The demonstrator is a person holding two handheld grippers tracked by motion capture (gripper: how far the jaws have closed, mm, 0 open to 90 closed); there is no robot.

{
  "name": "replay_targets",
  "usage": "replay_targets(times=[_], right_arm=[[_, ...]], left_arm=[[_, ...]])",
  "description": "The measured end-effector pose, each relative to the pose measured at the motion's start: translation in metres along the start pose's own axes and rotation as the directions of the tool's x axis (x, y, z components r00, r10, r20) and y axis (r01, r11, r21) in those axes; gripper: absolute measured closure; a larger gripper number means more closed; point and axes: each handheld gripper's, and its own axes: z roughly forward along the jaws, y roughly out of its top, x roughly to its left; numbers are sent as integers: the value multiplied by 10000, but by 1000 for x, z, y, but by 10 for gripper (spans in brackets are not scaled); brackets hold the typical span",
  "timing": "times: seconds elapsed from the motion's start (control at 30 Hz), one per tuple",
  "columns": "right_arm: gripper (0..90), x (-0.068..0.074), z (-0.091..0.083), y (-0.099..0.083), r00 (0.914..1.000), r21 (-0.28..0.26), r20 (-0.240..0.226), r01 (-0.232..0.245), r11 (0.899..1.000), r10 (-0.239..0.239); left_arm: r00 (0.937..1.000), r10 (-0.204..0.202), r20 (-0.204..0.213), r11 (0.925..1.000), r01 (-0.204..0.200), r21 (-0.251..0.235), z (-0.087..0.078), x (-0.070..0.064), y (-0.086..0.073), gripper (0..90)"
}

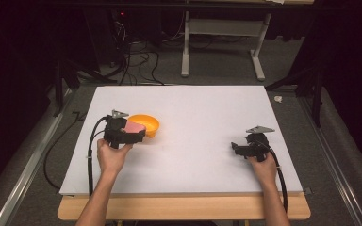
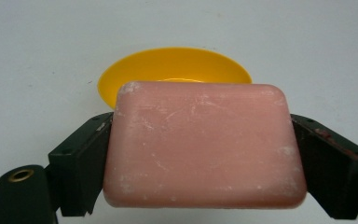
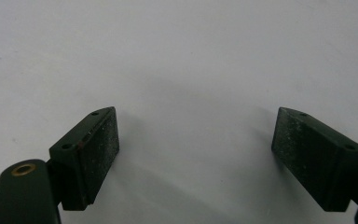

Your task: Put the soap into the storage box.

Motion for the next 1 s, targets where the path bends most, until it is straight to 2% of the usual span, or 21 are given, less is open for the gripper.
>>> replay_targets(times=[0.23, 0.53, 0.93, 1.0], right_arm=[[153, 0, 0, 0, 10000, 1, 1, 2, 10000, -2], [153, 0, 0, 0, 10000, 2, -1, -15, 10000, 15], [153, 0, 0, 0, 10000, -4, 1, -8, 10000, 8], [153, 0, 0, 0, 10000, -9, -1, -11, 10000, 11]], left_arm=[[9999, 69, -108, 9997, -66, 251, 8, 2, 3, 137], [9999, 88, -103, 9995, -85, 289, 12, 3, 13, 137], [9999, -170, 23, 9988, 168, 468, 25, 4, 26, 137], [9999, -108, -40, 9981, 110, 611, 28, 3, 29, 137]])
